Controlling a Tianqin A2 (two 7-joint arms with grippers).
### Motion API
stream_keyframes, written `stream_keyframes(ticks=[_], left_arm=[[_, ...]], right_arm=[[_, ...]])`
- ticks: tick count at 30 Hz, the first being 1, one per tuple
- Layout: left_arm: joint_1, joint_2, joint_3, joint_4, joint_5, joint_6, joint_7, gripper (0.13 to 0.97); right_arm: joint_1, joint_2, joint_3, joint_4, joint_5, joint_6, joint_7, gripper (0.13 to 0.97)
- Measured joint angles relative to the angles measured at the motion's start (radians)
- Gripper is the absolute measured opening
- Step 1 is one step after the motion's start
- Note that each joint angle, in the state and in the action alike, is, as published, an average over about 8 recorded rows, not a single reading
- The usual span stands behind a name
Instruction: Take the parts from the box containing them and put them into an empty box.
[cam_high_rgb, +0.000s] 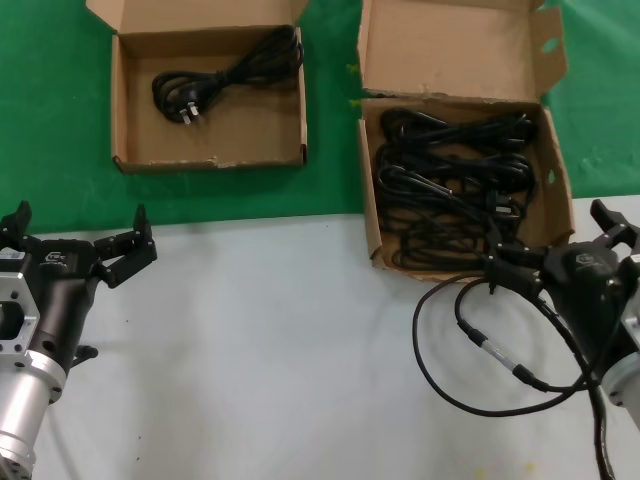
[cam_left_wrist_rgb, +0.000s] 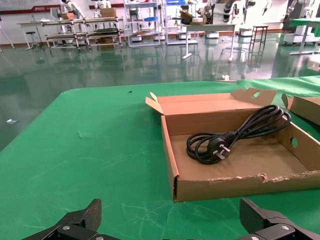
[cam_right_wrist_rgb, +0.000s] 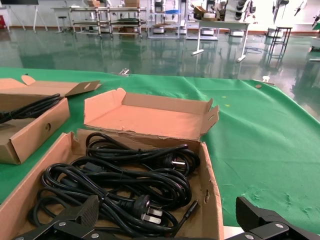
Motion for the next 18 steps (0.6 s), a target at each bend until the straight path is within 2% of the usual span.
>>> stream_keyframes(ticks=[18], left_arm=[[0.0,0.0,0.0,0.0,0.0,0.0,0.0,0.966]], right_arm=[[-0.001,0.0,0.0,0.0,0.001,0.001,0.0,0.966]])
